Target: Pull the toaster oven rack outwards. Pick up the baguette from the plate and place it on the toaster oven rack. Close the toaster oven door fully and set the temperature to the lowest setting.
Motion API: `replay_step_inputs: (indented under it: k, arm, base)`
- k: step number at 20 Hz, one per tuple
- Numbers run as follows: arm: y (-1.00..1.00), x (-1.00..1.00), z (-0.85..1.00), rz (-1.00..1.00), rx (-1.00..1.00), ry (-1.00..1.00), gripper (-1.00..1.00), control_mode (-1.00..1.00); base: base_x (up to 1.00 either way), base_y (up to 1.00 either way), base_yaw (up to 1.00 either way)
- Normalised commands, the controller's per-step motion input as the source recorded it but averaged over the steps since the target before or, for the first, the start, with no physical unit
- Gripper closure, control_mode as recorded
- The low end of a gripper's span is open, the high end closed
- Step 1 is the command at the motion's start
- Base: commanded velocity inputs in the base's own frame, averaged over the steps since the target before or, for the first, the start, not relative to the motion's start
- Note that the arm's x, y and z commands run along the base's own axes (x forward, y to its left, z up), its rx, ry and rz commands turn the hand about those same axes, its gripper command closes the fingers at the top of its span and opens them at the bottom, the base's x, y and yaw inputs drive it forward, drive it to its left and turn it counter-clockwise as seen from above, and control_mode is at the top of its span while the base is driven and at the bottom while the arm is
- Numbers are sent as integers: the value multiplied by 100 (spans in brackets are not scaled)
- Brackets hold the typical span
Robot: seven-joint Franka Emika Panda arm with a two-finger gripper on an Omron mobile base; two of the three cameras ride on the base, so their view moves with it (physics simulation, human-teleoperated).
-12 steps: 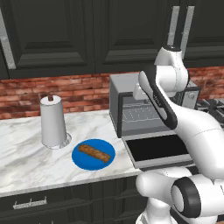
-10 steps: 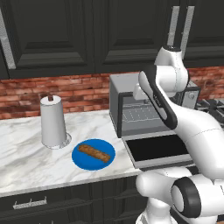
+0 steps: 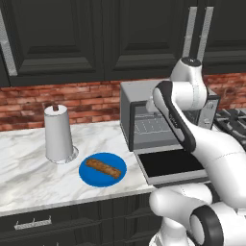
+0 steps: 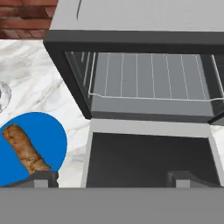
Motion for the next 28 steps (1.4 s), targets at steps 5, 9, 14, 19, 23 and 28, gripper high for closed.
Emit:
replay_step_inputs:
  k: [5, 9, 14, 19, 23, 28]
  arm:
    - [-9, 0, -33, 0, 0, -12, -100, -100]
    - [-17, 0, -35, -2, -1, -9, -100, -100]
    - [-24, 1, -22, -8, -1, -1, -100, -100]
    - [-23, 37, -18, -5, 0, -2, -100, -100]
    - [-20, 36, -33, -1, 0, -9, -100, -100]
    - [-25, 50, -42, 0, -2, -5, -100, -100]
  base:
    - [0, 0, 0]
    - [0, 0, 0]
    - [0, 0, 0]
    - [0, 0, 0]
    - [0, 0, 0]
    - [0, 0, 0]
